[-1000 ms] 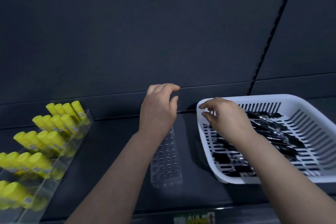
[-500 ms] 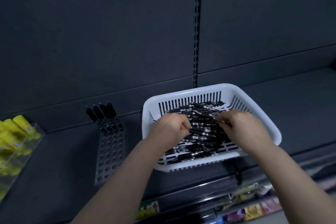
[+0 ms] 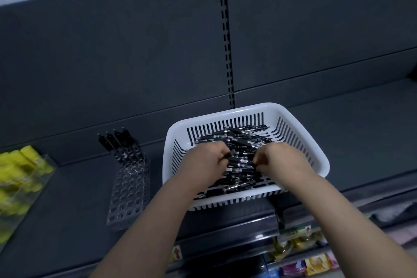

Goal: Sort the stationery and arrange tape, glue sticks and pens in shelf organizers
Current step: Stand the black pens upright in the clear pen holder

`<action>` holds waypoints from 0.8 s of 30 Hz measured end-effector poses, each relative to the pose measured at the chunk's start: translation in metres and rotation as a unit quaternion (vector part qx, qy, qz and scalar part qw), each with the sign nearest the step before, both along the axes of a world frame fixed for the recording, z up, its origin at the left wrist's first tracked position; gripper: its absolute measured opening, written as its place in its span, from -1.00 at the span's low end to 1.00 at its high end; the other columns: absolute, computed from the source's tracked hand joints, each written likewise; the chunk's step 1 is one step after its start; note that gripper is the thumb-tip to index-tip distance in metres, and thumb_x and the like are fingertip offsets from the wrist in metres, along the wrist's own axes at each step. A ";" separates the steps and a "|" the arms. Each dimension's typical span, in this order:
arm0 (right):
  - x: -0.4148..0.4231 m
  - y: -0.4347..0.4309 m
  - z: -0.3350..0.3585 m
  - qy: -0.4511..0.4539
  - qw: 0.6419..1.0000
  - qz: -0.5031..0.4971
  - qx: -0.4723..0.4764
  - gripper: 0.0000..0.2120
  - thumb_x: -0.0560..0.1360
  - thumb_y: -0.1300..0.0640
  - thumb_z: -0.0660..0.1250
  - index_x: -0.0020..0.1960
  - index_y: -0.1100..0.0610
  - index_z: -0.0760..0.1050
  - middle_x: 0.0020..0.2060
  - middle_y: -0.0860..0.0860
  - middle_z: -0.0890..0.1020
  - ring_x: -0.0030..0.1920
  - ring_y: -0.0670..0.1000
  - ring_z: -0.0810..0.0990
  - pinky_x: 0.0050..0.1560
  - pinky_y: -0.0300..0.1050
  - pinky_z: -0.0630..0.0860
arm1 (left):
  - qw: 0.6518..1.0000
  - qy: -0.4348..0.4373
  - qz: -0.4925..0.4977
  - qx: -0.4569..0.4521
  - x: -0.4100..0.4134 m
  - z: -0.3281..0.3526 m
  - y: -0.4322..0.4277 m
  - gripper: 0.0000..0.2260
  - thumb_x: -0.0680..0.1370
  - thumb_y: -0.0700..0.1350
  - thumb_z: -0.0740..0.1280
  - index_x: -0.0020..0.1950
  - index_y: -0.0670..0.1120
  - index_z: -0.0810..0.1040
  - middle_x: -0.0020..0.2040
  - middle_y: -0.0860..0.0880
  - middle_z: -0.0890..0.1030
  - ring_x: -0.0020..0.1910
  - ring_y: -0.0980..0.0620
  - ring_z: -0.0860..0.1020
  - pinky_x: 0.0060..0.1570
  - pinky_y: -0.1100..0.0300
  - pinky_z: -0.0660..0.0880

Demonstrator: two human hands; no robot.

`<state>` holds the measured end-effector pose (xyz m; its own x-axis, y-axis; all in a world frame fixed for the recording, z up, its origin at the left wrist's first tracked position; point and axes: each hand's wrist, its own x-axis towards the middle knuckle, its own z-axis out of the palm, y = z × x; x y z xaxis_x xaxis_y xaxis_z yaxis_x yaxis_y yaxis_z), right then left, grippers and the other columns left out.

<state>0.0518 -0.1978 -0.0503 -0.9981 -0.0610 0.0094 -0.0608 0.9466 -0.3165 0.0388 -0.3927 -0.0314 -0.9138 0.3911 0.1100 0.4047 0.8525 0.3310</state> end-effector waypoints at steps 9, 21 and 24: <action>-0.015 -0.016 0.000 -0.029 0.991 0.031 0.130 -0.84 0.37 0.07 0.41 -0.05 -0.05 0.60 -0.10 -0.04 0.63 -0.09 0.05 0.60 -0.20 -0.18 0.42 | 0.943 0.049 0.117 0.308 0.002 0.020 -0.017 -0.77 0.54 -0.19 0.27 0.13 0.08 0.53 -0.34 0.18 0.46 -0.31 0.26 0.48 -0.32 0.43 0.40; -0.013 -0.029 0.022 0.008 0.999 0.040 0.007 -0.91 0.33 0.00 0.42 -0.18 -0.13 0.55 -0.27 -0.21 0.58 -0.22 -0.12 0.56 -0.17 -0.21 0.51 | 0.889 0.072 0.164 0.421 -0.005 0.034 -0.063 -0.86 0.55 -0.13 0.31 0.01 0.12 0.56 -0.21 0.12 0.61 -0.19 0.13 0.59 -0.11 0.17 0.55; -0.017 -0.055 0.043 0.076 0.980 0.049 -0.177 -0.89 0.37 0.09 0.44 -0.21 -0.12 0.57 -0.37 -0.19 0.60 -0.32 -0.22 0.56 -0.26 -0.39 0.47 | 0.876 0.113 0.201 0.424 -0.008 0.043 -0.085 -0.84 0.56 -0.14 0.31 0.09 0.07 0.56 -0.13 0.07 0.63 -0.16 0.12 0.61 -0.01 0.07 0.59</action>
